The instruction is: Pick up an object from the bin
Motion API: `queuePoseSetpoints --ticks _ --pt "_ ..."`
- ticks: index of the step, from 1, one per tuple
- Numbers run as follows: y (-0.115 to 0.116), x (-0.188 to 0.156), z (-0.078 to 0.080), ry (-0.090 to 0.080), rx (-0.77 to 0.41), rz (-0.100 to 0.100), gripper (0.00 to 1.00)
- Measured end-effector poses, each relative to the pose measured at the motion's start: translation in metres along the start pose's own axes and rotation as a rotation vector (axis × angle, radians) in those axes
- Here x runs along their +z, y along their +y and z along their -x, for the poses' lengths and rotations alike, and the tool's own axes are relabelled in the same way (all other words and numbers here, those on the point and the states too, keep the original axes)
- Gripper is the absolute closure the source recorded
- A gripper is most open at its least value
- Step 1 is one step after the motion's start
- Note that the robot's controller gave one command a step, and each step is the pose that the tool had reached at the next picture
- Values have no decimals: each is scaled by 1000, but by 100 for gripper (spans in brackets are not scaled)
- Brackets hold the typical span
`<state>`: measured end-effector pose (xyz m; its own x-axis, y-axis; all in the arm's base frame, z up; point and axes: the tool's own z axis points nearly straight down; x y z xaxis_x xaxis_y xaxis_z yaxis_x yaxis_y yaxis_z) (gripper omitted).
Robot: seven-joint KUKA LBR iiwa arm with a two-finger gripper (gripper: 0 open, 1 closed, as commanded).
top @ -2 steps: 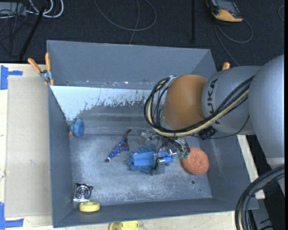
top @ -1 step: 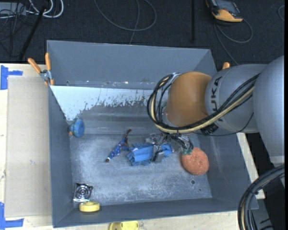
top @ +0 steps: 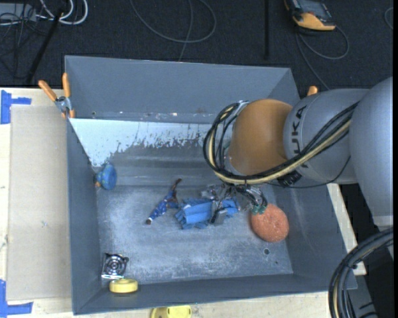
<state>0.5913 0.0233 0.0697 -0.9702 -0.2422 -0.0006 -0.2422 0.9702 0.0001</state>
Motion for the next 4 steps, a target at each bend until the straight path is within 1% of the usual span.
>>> queuePoseSetpoints --ticks 1,2,3,4 --pt "0 -4 -1 4 0 1 100" --pt "1 -21 -2 7 -1 2 100" --pt "1 -35 0 -1 -1 0 100" --pt "1 -41 0 -4 -1 -1 100"
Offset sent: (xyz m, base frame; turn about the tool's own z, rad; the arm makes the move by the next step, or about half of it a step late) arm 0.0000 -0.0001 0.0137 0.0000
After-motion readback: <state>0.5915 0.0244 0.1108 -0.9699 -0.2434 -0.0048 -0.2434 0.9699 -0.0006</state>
